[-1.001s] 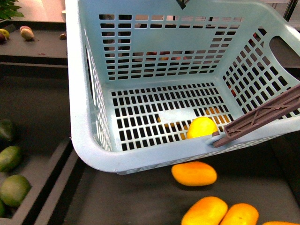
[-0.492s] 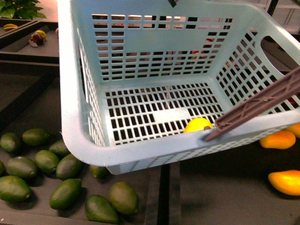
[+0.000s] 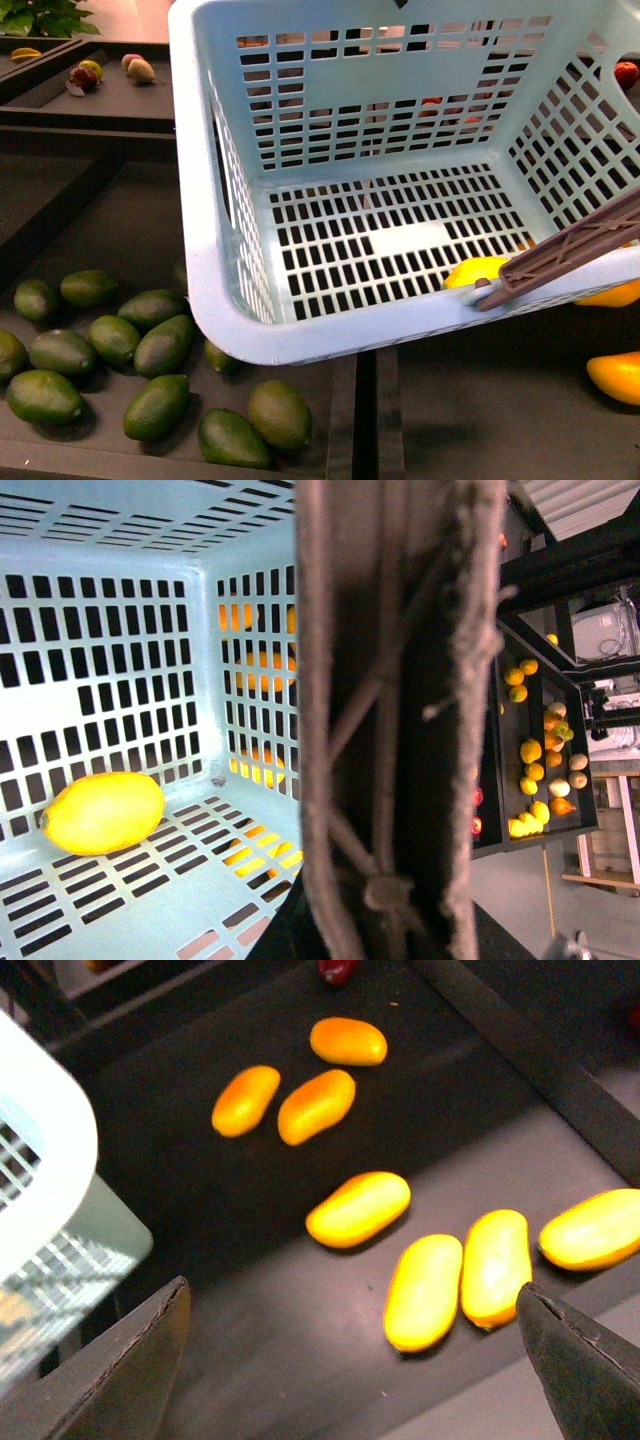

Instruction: Pick lemon and mango into basket

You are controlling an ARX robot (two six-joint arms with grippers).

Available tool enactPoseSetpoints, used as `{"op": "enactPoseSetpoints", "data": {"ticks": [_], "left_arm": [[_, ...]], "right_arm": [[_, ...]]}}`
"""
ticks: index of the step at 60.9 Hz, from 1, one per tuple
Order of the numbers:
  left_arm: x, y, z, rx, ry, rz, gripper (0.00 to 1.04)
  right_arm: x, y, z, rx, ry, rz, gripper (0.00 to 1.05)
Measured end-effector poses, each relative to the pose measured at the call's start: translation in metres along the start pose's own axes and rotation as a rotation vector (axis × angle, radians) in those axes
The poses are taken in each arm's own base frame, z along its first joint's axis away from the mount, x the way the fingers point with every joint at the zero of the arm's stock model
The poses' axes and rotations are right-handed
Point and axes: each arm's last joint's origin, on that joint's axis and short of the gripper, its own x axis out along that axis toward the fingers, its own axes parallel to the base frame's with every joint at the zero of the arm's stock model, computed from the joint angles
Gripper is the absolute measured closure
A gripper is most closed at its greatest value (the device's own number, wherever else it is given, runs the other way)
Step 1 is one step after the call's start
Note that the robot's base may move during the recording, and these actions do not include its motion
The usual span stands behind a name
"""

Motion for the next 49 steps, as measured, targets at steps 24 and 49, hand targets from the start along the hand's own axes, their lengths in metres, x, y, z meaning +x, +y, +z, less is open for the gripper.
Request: {"op": "enactPoseSetpoints", "data": {"ticks": [24,49], "left_arm": [[0.0,0.002,0.003,0.001,-0.018,0.013,1.0],[0.0,0.001,0.002,0.0,-0.01,0.007,1.0]], "right_arm": [[0.107,-0.043,-0.013,0.293,0.278,-0.269,0.09],[0.162,-0.037,-0.042,0.346,0.369,-0.381,0.09]]}}
